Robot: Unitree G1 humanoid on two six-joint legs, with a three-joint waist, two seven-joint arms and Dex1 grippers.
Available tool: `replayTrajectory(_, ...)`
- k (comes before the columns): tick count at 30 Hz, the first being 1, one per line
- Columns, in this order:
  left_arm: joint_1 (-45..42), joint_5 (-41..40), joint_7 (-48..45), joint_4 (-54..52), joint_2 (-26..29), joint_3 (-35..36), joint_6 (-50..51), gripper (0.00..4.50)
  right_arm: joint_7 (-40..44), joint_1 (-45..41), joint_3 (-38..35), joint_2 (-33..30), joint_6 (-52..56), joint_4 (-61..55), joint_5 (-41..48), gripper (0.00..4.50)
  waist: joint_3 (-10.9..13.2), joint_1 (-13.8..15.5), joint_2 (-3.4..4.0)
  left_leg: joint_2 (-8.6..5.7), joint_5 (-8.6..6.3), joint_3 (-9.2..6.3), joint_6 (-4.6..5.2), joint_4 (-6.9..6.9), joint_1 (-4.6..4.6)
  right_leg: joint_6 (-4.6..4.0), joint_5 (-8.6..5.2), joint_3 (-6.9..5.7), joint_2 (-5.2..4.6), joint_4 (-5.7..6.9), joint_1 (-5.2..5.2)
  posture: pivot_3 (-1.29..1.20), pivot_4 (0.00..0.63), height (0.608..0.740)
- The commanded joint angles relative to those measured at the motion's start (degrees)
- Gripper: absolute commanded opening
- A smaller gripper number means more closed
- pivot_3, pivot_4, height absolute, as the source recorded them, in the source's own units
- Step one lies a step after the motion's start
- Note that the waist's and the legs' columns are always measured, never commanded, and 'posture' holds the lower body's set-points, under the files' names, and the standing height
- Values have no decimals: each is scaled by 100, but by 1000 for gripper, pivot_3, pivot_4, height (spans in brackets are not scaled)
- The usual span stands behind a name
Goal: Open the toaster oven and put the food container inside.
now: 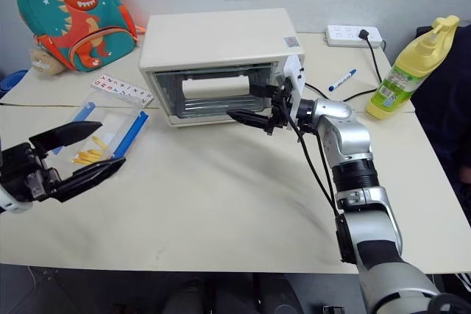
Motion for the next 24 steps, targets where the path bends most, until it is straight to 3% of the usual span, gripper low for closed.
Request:
replayTrajectory(1, -666, 438, 239, 452, 105, -415, -206, 3609, 272, 188, 29, -53, 137, -836, 326, 4500, -1, -15, -1, -1, 1, 0, -2, 1, -12, 0, 0, 1, 0, 4, -13, 0, 150, 740)
replayTrajectory(12, -3797, 2221, -477, 2235, -124, -3195, -611, 196, 134, 1097, 171, 5, 97, -1504, 232, 4500, 4, -81, -8, 17, 17, 33, -33, 56, -34, 1, 0, 57, 46, 65, -58, 0, 150, 740)
replayTrajectory(17, -4362, 2854, -1106, 2826, -152, -3889, -660, 42, -60, 1276, 156, 48, 83, -1667, 248, 4500, 6, -82, -11, 16, 18, 51, -36, 62, -29, 1, 0, 86, 57, 82, -74, 0, 150, 740)
replayTrajectory(24, -4045, 3282, -2000, 2769, -100, -4350, -672, 42, -585, 1997, -225, -269, 354, -2684, 465, 4500, 8, -52, -15, 17, 19, 89, -38, 68, -45, 10, 1, 119, 55, 92, -109, 0, 150, 740)
